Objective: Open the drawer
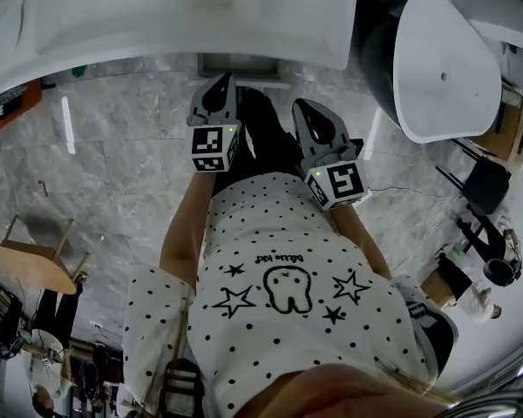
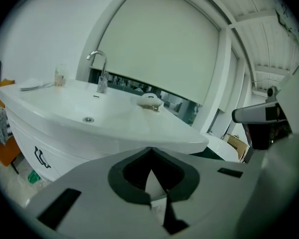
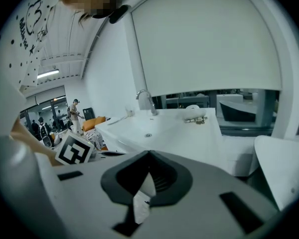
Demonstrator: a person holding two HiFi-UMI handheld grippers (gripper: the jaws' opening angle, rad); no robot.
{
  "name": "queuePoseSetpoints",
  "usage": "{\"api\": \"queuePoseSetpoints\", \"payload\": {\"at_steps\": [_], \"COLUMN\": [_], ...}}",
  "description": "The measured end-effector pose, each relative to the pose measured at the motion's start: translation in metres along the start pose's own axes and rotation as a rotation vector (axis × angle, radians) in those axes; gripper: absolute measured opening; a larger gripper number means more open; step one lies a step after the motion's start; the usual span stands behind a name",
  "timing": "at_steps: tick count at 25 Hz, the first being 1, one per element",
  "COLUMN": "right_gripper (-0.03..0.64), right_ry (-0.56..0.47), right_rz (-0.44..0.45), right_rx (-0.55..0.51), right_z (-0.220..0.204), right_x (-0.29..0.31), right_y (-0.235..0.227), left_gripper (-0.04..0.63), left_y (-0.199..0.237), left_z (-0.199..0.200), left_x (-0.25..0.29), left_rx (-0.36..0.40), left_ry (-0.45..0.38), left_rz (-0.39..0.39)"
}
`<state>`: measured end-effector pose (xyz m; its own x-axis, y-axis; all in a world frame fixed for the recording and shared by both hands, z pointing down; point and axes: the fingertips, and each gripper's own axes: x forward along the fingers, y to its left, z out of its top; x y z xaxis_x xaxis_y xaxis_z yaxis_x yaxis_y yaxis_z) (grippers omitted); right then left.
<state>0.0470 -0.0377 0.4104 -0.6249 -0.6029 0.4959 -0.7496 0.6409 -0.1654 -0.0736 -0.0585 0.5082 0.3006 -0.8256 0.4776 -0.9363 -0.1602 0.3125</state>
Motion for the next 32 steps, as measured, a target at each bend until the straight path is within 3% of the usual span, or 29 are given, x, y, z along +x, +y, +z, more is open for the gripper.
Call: {"api": "queuePoseSetpoints", "payload": {"at_steps": [8,24,32], "right_gripper": [0.014,0.014,0.015], "right_ry": [-0.073,-0.173,-0.252], "right_rz": [-0.006,-0.092,-0.126], "right_rx": [-0.004,-0.023,-0.018], "right_z": [0.027,0.066,0.093], "right_x": [-0.007,-0.021,-0.028], "right_y": [0.000,-0.015,-0.023], "left_gripper": [0.003,0.003,0.003], "left_y": [-0.015,-0.029,-0.033], "left_z": [0.057,0.125,0.169], "left_x": [-0.019,-0.055,-0.076], "left_rx": [0.002,-0.013,0.038], "left_ry": [-0.109,-0.241,-0.331], "left_rz": [-0.004,-0.026,-0.040]}}
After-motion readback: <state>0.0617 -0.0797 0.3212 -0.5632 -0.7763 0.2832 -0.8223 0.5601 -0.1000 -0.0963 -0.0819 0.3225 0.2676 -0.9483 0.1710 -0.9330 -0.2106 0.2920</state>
